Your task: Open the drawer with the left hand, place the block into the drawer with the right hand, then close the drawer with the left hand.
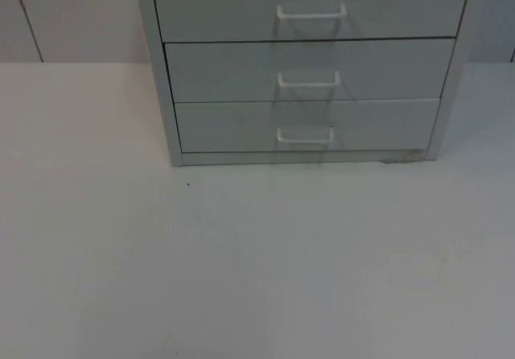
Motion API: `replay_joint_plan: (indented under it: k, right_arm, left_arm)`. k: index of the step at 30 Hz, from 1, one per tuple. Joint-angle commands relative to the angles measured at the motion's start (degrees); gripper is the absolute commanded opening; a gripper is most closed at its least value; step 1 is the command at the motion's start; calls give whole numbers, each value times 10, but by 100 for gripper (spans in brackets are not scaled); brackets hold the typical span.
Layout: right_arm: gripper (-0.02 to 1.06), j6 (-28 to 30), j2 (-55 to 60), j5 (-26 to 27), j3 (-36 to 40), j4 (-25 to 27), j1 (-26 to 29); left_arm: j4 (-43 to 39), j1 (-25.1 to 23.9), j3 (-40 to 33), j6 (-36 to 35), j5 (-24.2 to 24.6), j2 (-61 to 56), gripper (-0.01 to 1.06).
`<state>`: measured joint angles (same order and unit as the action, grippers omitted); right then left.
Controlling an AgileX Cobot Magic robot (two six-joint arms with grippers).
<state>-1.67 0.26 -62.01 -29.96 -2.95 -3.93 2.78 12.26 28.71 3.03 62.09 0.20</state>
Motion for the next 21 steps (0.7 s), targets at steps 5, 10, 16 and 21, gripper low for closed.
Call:
replay_joint_plan:
  k: [5,10,16,21]
  right_arm:
    - [105,0,-3,2,4,0,-1]
    - [105,0,-3,2,4,0,-1]
    - [105,4,-3,2,4,4,-1]
    - [105,-4,-3,2,4,3,-1]
  left_arm:
    - [-4,-3,-4,-7,-4,-2,102]
    - [-4,-3,-4,-9,-4,-2,105]
    - [-4,-3,-4,-9,-4,-2,105]
    - [-4,-3,-4,-9,-4,-2,105]
